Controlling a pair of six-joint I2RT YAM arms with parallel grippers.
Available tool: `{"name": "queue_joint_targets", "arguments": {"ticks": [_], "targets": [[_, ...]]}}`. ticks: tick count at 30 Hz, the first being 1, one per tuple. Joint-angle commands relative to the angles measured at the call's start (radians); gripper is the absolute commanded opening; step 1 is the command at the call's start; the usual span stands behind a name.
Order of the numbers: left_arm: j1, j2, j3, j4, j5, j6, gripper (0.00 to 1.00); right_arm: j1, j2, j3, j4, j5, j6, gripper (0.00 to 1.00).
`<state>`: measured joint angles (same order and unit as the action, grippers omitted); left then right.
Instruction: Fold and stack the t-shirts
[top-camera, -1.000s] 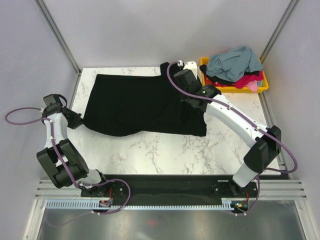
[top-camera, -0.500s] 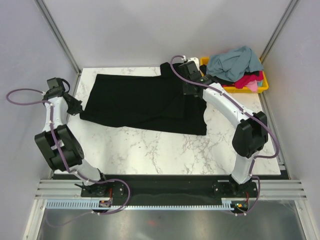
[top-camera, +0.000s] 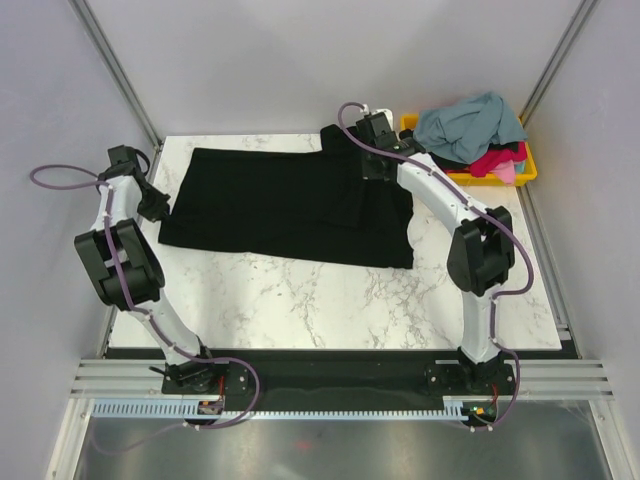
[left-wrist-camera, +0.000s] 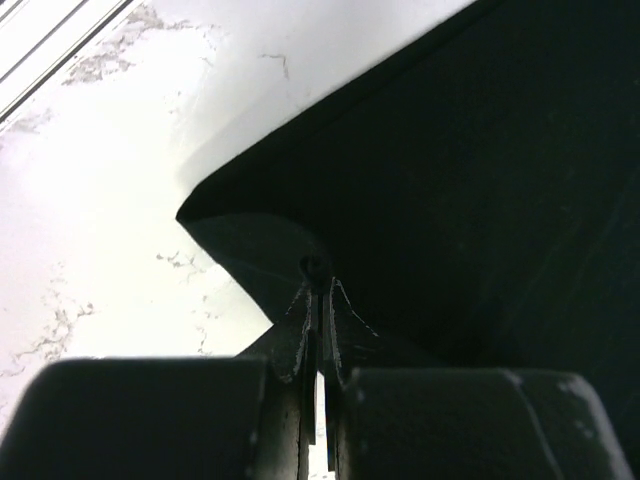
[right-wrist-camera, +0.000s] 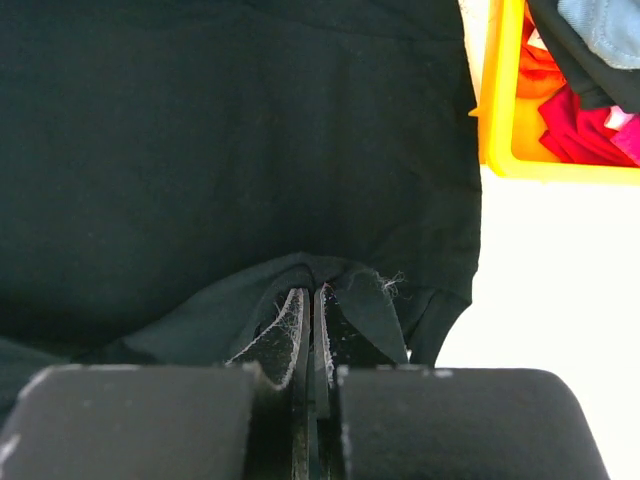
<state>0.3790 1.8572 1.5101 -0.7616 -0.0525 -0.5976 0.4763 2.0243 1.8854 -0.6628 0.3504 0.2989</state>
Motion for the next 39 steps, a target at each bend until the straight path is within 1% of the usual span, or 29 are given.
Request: {"name": "queue_joint_targets", "arguments": {"ticks": [1,5,9,11,12,13,14,15,16,17,19,20,23,26,27,29,30,31,33,34,36,39], "targets": [[-0.003,0.034,0.048,-0.012,-0.035,-0.010,0.02,-0.027,0.031,0.067,0.005,-0.010,-0.012,0.00],[-0.006,0.071,0.084,-0.012,-0.055,-0.024,0.02,-0.048,0.068,0.103,-0.009,-0.004,0.000,0.00],[-0.023,0.163,0.143,-0.018,-0.050,-0.021,0.02,-0.059,0.137,0.161,-0.018,-0.013,0.003,0.00],[-0.026,0.191,0.171,-0.025,-0.046,-0.024,0.04,-0.064,0.166,0.184,-0.021,-0.019,0.005,0.00],[-0.026,0.206,0.179,-0.024,-0.037,-0.024,0.08,-0.065,0.180,0.195,-0.023,-0.018,0.009,0.01],[-0.028,0.230,0.197,-0.025,-0.029,-0.022,0.31,-0.073,0.212,0.211,-0.026,-0.013,0.016,0.02],[-0.028,0.241,0.206,-0.031,-0.020,-0.018,0.46,-0.079,0.229,0.221,-0.026,-0.014,0.023,0.14],[-0.026,0.246,0.213,-0.036,-0.012,-0.019,0.67,-0.082,0.269,0.240,-0.026,-0.021,0.037,0.29],[-0.026,0.238,0.213,-0.036,-0.012,-0.019,0.74,-0.093,0.290,0.254,-0.026,-0.028,0.042,0.64],[-0.025,0.229,0.210,-0.036,-0.015,-0.019,0.80,-0.099,0.313,0.271,-0.021,-0.053,0.043,0.72],[-0.026,0.202,0.199,-0.036,-0.036,-0.019,0.92,-0.120,0.384,0.348,-0.032,-0.068,0.043,0.84],[-0.026,0.176,0.199,-0.036,-0.043,-0.011,0.93,-0.129,0.399,0.371,-0.035,-0.070,0.049,0.86],[-0.026,0.108,0.187,-0.036,-0.072,0.015,0.96,-0.168,0.416,0.446,-0.050,-0.100,0.057,0.88],[-0.031,0.053,0.161,-0.048,-0.095,0.033,0.97,-0.189,0.355,0.463,-0.052,-0.116,0.052,0.89],[-0.038,0.013,0.151,-0.051,-0.086,0.035,0.97,-0.189,0.306,0.439,-0.047,-0.120,0.052,0.89],[-0.070,-0.030,0.111,-0.053,-0.083,0.056,0.97,-0.182,0.239,0.361,-0.025,-0.172,0.066,0.87],[-0.081,-0.071,0.095,-0.053,-0.093,0.059,0.97,-0.177,0.158,0.237,0.032,-0.195,0.074,0.87],[-0.091,-0.091,0.052,-0.051,-0.087,0.064,0.97,-0.163,0.118,0.166,0.066,-0.247,0.083,0.87],[-0.115,-0.128,0.012,-0.051,-0.076,0.085,0.96,-0.148,0.036,0.049,0.116,-0.300,0.107,0.86],[-0.123,-0.157,-0.028,-0.051,-0.072,0.090,0.95,-0.128,0.022,-0.035,0.141,-0.335,0.115,0.83],[-0.147,-0.187,-0.063,-0.050,-0.049,0.105,0.95,-0.105,0.007,-0.107,0.144,-0.347,0.121,0.80],[-0.172,-0.228,-0.126,-0.041,-0.052,0.125,0.94,-0.055,0.010,-0.167,0.143,-0.349,0.127,0.78]]}}
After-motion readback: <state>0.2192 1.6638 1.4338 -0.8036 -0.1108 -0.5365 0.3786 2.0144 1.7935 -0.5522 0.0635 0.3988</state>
